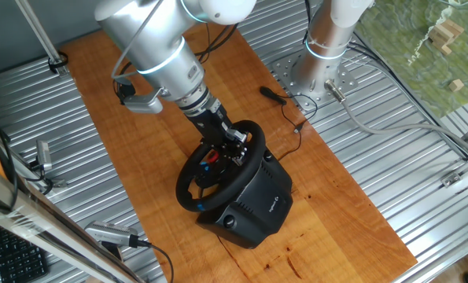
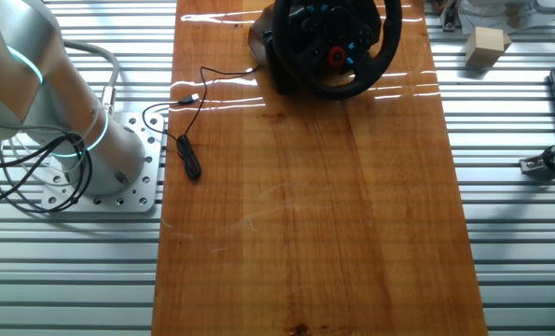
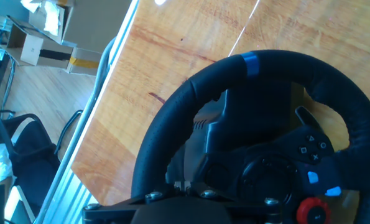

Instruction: Rotate the steering wheel 90 degrees counterclockwise

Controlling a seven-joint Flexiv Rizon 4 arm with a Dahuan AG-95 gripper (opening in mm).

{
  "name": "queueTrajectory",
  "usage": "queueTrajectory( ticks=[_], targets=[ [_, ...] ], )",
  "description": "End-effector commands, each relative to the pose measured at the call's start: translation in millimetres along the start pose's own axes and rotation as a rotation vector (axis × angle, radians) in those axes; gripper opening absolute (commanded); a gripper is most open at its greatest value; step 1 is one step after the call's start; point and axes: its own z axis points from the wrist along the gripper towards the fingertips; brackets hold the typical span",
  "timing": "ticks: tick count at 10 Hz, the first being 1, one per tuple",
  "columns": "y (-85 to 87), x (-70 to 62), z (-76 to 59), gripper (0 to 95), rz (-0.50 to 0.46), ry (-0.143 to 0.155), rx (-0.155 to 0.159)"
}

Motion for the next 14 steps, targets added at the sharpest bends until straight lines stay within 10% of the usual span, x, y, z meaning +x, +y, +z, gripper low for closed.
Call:
queueTrajectory(
  ticks=[1, 14],
  targets=[
    [-1.9, 3.1, 0.8, 0.0, 0.0, 0.001, 0.002],
    [-8.9, 25.1, -5.4, 0.0, -0.026, 0.01, 0.004]
  ],
)
